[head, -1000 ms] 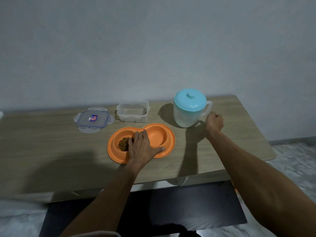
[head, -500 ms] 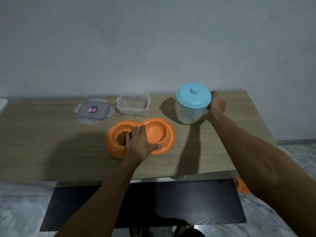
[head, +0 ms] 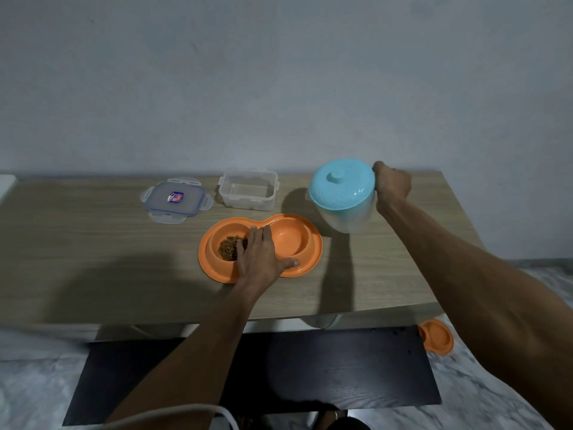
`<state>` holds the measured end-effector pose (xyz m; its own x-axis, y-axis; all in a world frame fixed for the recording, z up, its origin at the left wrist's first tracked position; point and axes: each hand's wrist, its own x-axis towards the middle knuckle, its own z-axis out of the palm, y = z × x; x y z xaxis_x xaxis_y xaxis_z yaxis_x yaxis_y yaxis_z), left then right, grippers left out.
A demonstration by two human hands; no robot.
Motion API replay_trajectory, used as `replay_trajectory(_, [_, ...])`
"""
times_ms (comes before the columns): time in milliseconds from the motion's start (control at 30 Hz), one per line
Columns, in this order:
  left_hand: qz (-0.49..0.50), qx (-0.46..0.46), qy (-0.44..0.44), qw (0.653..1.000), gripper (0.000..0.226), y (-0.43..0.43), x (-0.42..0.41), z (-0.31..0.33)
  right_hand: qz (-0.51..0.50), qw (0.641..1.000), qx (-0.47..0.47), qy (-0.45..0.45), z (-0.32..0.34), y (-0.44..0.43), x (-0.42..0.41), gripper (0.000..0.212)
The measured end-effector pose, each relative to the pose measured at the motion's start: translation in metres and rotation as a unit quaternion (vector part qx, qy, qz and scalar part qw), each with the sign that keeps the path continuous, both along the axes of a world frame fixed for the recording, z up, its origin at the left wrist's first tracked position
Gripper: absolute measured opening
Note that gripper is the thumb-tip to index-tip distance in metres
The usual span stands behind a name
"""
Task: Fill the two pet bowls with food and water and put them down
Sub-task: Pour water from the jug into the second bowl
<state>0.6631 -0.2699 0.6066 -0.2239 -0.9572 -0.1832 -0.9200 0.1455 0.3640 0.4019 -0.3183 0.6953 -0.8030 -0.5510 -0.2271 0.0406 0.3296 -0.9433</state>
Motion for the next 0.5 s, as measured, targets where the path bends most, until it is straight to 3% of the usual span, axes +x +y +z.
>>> replay_trajectory(500, [-0.012, -0.008, -0.004, 1.0, 0.111, -0.001, 0.001, -0.004, 0.059, 0.977, 0.016, 0.204, 0.016, 0.016, 0.027, 0.045])
